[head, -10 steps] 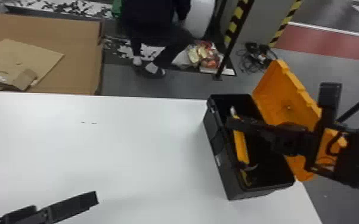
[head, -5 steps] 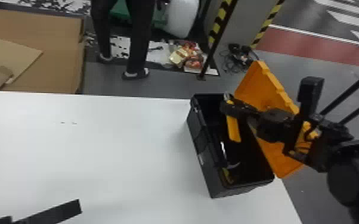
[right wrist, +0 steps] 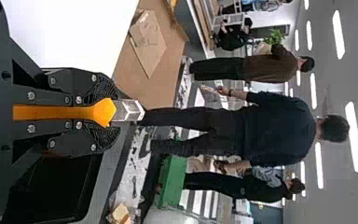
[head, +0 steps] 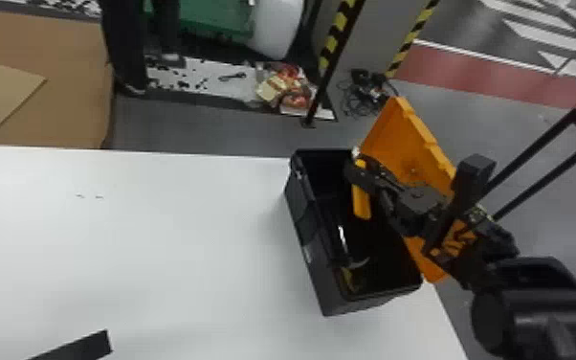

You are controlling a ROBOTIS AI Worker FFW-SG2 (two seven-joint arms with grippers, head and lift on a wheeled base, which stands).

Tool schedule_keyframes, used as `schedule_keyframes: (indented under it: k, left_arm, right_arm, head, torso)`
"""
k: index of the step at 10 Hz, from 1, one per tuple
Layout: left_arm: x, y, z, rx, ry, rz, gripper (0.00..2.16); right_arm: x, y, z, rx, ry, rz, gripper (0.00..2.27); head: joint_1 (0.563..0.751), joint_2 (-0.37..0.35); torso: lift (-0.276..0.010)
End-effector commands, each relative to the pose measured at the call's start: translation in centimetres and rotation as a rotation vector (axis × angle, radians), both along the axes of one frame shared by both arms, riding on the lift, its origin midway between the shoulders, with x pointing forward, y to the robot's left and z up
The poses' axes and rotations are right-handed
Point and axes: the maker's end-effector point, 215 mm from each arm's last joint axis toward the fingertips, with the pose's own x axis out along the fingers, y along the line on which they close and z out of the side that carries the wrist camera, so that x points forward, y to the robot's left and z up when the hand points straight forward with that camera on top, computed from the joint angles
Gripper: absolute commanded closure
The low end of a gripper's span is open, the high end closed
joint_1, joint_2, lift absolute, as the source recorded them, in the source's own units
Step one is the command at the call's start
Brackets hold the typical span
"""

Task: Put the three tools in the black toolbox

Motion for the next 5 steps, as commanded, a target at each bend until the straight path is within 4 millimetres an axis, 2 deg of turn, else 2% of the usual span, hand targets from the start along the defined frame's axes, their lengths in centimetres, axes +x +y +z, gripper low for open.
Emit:
schedule_keyframes:
  k: [1,3,5]
  left_arm:
    - [0.0,-0.1,0.1,0.005,-0.004,-0.003,0.07]
    - [0.0,0.0,0.1,0.009,-0.007,-0.001,0.07]
    - [0.1,0.3,0.1,0.014,-0.007,0.004,0.07]
  right_arm:
    - [-0.3,-0.8,-0.1,0.041,-0.072,-0.009,1.75]
    - [-2.1,-2.2,-0.8,0.064,-0.168,-0.019,1.74]
    - [-4.0,-4.0,-3.7,0.12,-0.17,-0.05,1.74]
  head:
    - [0.695,-0.35]
    - [0.695,-0.35]
    - [0.695,-0.35]
  torso:
    - [-0.055]
    - [-0.055]
    - [-0.055]
